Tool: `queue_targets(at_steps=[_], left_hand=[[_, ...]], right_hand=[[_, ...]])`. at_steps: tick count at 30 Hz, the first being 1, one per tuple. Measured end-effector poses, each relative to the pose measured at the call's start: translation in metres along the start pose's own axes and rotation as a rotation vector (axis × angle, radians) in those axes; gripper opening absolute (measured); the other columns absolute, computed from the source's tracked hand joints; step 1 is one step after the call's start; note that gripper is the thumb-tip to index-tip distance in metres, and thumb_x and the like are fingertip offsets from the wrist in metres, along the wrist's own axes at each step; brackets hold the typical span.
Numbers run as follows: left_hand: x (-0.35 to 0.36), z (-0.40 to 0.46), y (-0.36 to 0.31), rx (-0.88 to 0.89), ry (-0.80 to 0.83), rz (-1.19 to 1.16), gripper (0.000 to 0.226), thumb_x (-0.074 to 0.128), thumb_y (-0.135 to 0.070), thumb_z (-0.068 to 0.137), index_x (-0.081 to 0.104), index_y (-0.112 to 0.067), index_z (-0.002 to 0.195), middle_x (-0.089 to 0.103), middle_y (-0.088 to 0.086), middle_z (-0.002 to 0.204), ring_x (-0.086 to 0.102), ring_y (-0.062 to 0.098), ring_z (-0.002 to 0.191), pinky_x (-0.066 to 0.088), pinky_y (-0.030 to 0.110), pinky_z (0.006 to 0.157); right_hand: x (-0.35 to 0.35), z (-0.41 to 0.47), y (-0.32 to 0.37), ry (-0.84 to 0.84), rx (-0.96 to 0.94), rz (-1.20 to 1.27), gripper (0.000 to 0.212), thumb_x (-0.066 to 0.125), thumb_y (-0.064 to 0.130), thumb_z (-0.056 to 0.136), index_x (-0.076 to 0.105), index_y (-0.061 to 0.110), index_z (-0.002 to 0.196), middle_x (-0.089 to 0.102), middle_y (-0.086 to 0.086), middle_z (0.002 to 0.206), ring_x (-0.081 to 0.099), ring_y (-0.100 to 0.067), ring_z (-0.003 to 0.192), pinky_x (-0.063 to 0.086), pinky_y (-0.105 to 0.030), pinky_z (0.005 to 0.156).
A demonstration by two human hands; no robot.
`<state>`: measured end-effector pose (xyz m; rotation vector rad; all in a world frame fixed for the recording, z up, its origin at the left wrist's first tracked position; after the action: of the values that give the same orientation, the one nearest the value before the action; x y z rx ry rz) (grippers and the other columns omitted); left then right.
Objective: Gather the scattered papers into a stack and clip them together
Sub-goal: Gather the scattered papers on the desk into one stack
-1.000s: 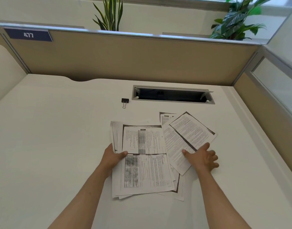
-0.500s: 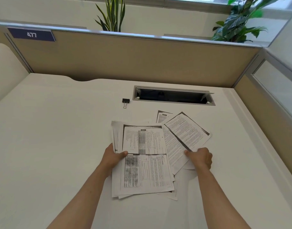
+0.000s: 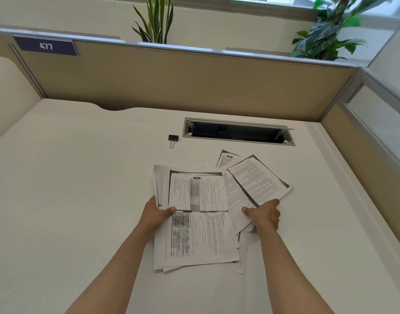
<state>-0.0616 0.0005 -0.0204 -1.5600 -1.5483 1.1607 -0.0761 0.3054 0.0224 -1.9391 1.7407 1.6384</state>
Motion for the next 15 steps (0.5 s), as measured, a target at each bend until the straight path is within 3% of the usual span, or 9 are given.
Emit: queue_targets(at_steps=[4, 9, 12, 15], left_hand=[[0.000, 0.001, 0.000, 0.002, 0.009, 0.022, 0.054, 0.084, -0.022, 0.074, 0.057, -0.015, 0.120, 0.069, 0.006, 0.118, 0.066, 0.028, 0.108, 0.052, 0.054, 0.096], [0.000, 0.000, -0.002, -0.017, 0.010, 0.000, 0.050, 0.082, -0.016, 0.077, 0.057, -0.015, 0.121, 0.070, 0.006, 0.116, 0.067, 0.027, 0.106, 0.053, 0.053, 0.095], [0.000, -0.001, -0.004, -0.036, 0.016, -0.031, 0.049, 0.081, -0.013, 0.079, 0.057, -0.014, 0.121, 0.069, 0.007, 0.116, 0.067, 0.028, 0.106, 0.054, 0.053, 0.094], [0.000, -0.002, -0.006, -0.043, 0.031, -0.051, 0.047, 0.080, -0.011, 0.080, 0.057, -0.014, 0.120, 0.070, 0.006, 0.115, 0.067, 0.028, 0.105, 0.054, 0.051, 0.094]], right_hand=[[0.003, -0.002, -0.004, -0.027, 0.027, 0.179, 0.074, 0.084, 0.008, 0.069, 0.036, 0.005, 0.126, 0.058, -0.019, 0.118, 0.059, -0.037, 0.103, 0.054, -0.045, 0.084], [-0.004, 0.008, -0.014, 0.013, -0.058, 0.353, 0.026, 0.078, 0.006, 0.075, 0.064, 0.013, 0.096, 0.070, -0.010, 0.104, 0.064, -0.028, 0.090, 0.057, -0.042, 0.084], [-0.021, 0.016, -0.014, 0.007, -0.154, 0.386, 0.021, 0.073, 0.005, 0.081, 0.066, 0.014, 0.099, 0.070, -0.010, 0.101, 0.063, -0.025, 0.089, 0.055, -0.037, 0.084], [-0.042, 0.026, -0.011, 0.011, -0.232, 0.422, 0.026, 0.070, 0.003, 0.083, 0.068, 0.012, 0.107, 0.070, -0.010, 0.104, 0.065, -0.026, 0.092, 0.055, -0.044, 0.089]])
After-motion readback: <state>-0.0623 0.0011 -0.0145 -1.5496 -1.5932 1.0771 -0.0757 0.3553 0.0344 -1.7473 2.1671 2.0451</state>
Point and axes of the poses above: each hand's wrist, its own z-axis towards the middle knuckle, its own x-axis out of the palm, y = z × x, the point moved 1 cm from there along z, towards the middle knuckle
